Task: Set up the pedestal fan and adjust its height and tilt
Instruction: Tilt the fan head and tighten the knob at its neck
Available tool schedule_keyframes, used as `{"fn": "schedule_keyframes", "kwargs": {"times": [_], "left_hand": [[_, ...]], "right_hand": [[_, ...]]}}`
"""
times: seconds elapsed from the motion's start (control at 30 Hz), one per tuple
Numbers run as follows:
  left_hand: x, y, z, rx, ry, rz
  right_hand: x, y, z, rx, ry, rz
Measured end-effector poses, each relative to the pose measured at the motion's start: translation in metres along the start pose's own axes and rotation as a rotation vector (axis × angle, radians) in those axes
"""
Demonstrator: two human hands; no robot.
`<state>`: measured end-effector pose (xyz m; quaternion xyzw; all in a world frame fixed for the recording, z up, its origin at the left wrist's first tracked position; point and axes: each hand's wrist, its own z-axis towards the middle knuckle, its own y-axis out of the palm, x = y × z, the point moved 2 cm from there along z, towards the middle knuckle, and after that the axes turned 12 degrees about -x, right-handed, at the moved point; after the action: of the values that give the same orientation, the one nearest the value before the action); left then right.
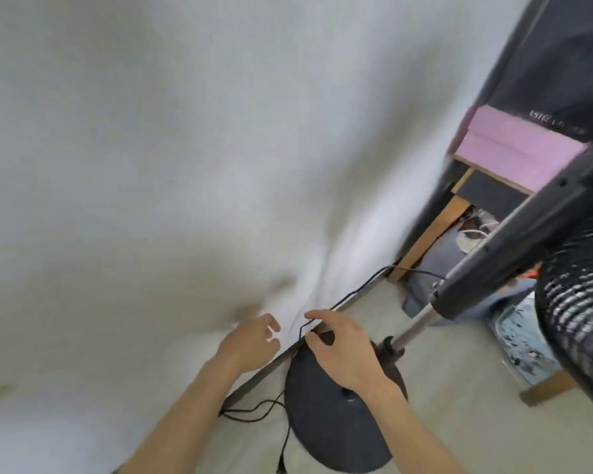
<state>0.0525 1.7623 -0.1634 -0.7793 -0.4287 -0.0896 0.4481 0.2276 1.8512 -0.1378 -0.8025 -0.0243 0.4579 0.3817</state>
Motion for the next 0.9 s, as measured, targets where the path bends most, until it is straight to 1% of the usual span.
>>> {"fn": "schedule_keyframes", "kwargs": {"times": [0.1, 0.17, 0.27, 0.3, 0.37, 0.47, 0.53, 0.67, 0.77, 0.9], "left_hand": [[0.037, -0.053, -0.069, -0.116, -0.061, 0.012], [0.06, -0.083, -0.109, -0.15, -0.082, -0.004], [0.111, -0.154, -0.184, -0.191, -0.106, -0.024], [0.123, -0.165, -0.202, -0.207, -0.096, -0.021], [0.15, -0.199, -0.242, -0.225, -0.079, -0.024], [0.183, -0.233, -0.29, -0.252, -0.055, -0.015], [0.202, -0.245, -0.315, -0.25, -0.006, -0.003], [0.231, -0.259, -0.34, -0.169, 0.118, -0.019], [0.251, -0.257, -0.347, -0.143, 0.208, -0.052], [0.287, -0.236, -0.342, -0.182, 0.28, -0.084]], "right_hand": [[-0.062, -0.039, -0.035, -0.057, 0.118, 0.057], [-0.098, -0.059, -0.059, -0.112, 0.166, 0.033], [-0.175, -0.122, -0.105, -0.213, 0.242, -0.007], [-0.191, -0.133, -0.119, -0.243, 0.238, -0.034], [-0.233, -0.174, -0.147, -0.239, 0.241, -0.075], [-0.281, -0.23, -0.189, -0.187, 0.228, -0.112], [-0.308, -0.265, -0.22, -0.135, 0.215, -0.153], [-0.329, -0.32, -0.273, 0.106, 0.162, -0.165], [-0.325, -0.349, -0.314, 0.32, 0.172, -0.153], [-0.302, -0.372, -0.361, 0.523, 0.273, -0.139]]}}
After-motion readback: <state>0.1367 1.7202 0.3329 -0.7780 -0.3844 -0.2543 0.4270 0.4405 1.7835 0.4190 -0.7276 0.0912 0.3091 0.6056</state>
